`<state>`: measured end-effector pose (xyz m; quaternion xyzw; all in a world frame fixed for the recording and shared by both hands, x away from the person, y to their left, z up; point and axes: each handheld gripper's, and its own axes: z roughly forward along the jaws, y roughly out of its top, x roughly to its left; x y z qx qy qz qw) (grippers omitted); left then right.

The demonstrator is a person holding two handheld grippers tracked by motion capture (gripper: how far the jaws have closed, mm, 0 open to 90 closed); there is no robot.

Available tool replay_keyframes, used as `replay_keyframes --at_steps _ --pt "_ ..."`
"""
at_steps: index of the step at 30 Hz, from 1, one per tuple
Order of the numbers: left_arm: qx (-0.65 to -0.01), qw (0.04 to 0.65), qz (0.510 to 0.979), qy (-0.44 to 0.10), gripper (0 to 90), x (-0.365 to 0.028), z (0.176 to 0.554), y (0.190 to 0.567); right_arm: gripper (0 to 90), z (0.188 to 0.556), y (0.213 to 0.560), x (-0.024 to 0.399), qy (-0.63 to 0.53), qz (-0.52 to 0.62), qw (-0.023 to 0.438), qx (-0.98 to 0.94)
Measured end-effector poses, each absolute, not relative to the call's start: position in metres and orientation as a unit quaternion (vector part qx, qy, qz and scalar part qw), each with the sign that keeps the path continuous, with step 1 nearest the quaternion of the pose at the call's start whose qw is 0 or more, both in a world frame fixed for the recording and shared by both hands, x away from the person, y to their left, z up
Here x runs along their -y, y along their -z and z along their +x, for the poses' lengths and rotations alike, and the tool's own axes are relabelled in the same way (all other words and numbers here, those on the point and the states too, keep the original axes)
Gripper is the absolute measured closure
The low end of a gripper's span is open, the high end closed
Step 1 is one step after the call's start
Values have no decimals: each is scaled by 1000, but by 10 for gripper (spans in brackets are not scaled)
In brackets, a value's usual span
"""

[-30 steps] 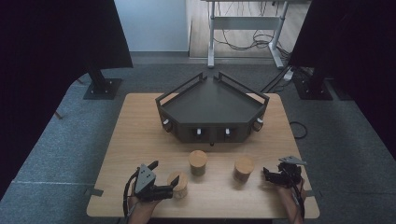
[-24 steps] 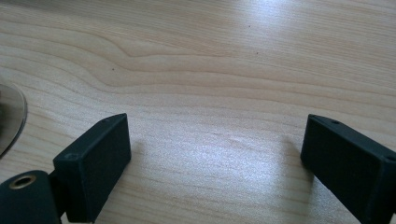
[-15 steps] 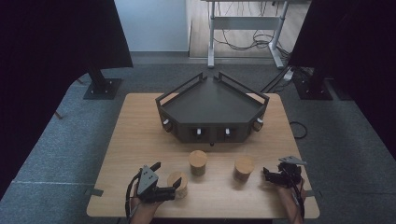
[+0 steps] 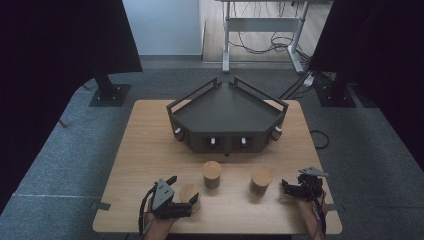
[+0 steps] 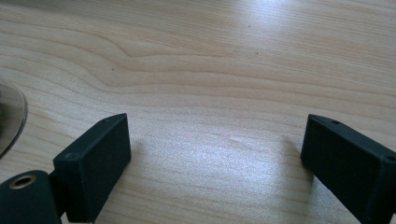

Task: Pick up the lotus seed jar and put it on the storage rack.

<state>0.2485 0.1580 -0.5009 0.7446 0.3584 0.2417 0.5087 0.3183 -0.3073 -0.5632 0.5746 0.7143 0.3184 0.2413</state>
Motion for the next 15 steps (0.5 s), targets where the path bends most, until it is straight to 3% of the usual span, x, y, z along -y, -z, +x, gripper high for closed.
replay_keyframes --at_steps 15 --pt "-355 508 748 -239 44 -154 248 507 78 318 563 307 -318 574 241 -714"
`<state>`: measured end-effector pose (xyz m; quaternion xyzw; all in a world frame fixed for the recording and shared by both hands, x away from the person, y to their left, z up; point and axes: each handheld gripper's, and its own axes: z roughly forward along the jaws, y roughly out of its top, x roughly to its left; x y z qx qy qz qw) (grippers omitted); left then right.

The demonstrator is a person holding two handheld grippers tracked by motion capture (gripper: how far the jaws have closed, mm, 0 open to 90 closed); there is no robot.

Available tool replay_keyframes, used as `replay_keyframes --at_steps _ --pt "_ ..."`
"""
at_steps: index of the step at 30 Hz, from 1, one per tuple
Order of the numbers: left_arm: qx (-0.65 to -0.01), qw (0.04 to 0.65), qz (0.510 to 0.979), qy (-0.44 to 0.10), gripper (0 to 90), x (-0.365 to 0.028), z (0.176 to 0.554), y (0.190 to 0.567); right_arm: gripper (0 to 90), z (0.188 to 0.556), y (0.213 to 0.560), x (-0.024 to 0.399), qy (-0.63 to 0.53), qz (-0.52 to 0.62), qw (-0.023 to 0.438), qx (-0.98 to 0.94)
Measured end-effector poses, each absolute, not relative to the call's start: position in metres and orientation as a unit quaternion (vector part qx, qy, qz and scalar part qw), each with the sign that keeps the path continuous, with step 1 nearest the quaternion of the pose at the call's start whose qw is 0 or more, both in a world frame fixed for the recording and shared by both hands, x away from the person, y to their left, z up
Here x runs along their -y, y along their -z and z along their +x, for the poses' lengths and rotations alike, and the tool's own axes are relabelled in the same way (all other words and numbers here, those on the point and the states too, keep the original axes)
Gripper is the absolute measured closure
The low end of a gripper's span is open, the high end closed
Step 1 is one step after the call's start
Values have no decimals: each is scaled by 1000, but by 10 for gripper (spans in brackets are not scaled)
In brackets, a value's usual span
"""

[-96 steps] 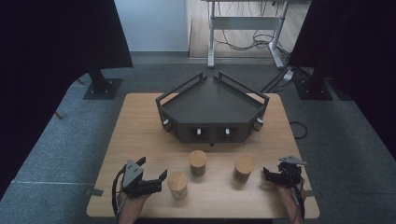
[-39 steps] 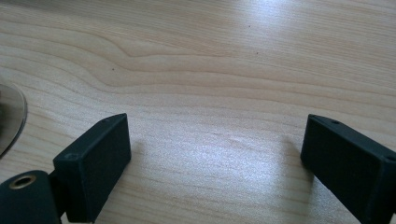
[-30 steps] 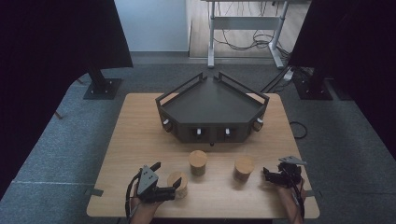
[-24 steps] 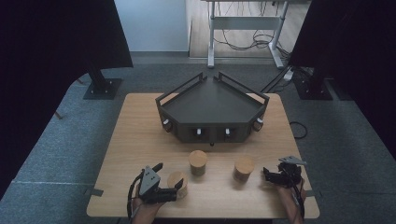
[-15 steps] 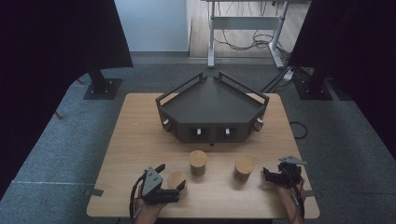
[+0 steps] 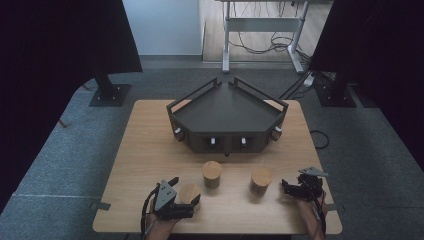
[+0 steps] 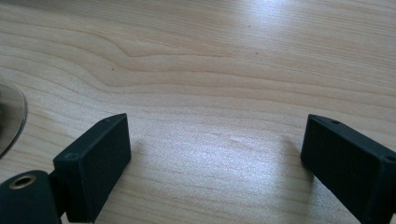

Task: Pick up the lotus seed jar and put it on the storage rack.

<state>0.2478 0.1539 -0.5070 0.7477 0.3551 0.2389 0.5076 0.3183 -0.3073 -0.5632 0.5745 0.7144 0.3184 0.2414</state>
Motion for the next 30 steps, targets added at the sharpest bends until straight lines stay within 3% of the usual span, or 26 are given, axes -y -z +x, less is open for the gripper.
replay_keyframes --at_steps 30 --pt "-350 493 760 -237 51 -148 246 517 78 318 563 307 -319 574 241 -715"
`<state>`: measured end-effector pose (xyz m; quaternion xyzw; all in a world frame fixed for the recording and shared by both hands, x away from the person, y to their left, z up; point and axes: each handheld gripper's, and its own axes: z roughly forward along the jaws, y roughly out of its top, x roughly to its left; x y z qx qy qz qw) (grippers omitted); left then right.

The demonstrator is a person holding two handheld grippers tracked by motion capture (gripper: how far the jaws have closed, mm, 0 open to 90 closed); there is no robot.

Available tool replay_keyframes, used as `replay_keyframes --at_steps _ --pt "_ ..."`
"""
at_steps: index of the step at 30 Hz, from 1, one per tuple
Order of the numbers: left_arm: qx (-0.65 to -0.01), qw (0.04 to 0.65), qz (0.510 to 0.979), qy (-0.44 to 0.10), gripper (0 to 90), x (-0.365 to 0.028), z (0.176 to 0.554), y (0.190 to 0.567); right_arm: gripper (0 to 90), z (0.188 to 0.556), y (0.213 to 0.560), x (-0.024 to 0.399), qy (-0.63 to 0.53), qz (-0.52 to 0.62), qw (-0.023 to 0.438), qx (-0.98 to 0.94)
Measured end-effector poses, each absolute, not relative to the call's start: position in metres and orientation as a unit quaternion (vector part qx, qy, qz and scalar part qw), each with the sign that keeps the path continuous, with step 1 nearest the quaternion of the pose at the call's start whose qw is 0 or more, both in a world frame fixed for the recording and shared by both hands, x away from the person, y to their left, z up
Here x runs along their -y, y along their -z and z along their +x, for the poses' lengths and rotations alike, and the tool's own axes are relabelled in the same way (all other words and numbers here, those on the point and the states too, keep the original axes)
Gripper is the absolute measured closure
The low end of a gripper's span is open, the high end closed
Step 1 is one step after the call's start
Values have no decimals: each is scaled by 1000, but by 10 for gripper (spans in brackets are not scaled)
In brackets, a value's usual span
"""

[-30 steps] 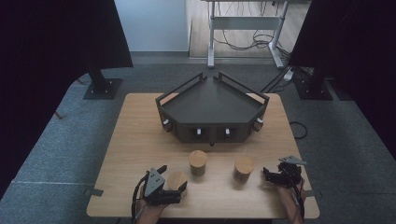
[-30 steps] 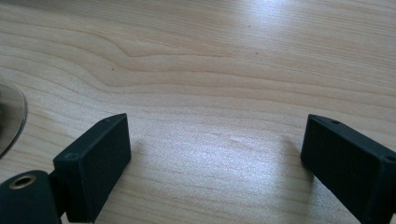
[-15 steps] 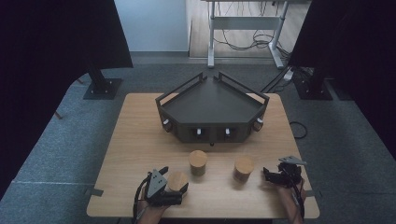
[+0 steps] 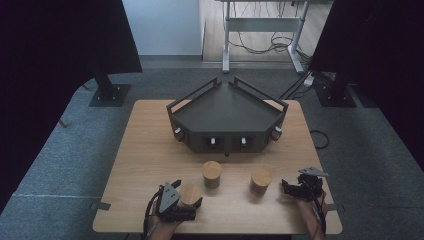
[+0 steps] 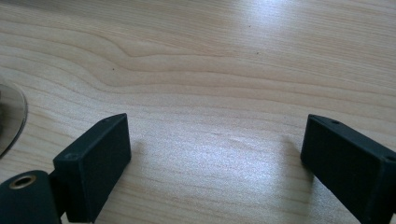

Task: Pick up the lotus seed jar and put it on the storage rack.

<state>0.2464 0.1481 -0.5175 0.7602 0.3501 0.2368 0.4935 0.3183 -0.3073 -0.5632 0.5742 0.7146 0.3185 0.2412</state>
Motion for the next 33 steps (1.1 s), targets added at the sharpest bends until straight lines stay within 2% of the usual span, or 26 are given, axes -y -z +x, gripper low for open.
replay_keyframes --at_steps 18,25,30,33 --pt "-355 468 775 -232 92 -146 247 528 78 318 563 307 -319 574 241 -715" --pt "-357 464 780 -222 154 -145 248 532 78 318 563 307 -319 574 241 -715" --pt "-358 464 781 -216 250 -145 248 532 78 318 563 307 -319 574 241 -715" --pt "-358 460 782 -221 256 -144 247 532 78 318 563 307 -319 574 241 -715"
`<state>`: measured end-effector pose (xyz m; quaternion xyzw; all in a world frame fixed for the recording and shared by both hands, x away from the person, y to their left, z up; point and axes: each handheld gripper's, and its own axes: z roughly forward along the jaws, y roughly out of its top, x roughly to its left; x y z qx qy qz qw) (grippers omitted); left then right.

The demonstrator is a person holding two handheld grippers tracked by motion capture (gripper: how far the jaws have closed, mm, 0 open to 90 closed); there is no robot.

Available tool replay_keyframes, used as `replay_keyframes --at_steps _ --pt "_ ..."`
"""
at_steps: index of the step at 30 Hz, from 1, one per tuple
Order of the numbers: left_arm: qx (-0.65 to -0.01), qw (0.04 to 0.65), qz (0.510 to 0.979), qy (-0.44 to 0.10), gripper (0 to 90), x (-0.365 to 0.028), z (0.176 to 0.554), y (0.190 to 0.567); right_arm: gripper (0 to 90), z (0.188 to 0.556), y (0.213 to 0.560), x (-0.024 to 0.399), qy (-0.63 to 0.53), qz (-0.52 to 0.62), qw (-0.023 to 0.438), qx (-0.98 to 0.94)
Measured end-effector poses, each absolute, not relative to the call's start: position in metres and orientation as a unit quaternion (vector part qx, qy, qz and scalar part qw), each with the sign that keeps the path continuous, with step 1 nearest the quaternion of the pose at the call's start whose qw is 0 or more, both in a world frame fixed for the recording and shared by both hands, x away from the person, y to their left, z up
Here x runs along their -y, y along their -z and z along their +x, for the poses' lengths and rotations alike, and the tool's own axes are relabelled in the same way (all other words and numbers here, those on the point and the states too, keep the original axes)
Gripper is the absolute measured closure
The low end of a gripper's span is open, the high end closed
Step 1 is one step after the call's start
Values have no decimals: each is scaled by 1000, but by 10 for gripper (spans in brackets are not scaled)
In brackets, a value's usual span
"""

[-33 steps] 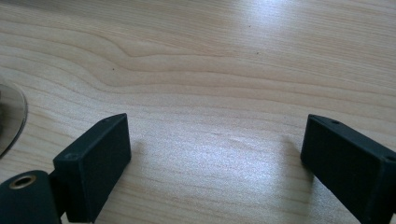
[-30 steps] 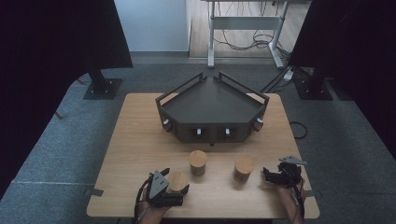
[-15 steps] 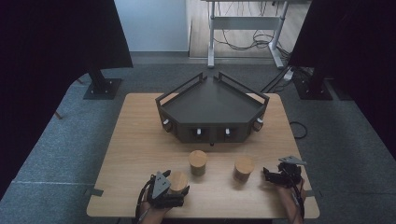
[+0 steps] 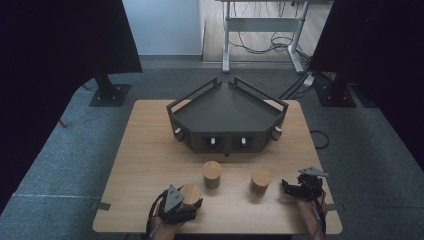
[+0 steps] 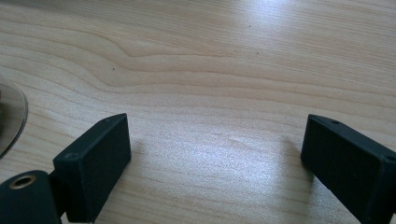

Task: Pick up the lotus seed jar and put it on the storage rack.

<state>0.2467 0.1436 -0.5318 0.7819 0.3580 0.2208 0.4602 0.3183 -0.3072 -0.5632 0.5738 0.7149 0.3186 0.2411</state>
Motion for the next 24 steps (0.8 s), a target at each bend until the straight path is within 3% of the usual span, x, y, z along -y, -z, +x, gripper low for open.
replay_keyframes --at_steps 24 --pt "-364 464 774 -230 259 -143 245 523 78 318 563 307 -319 573 240 -716"
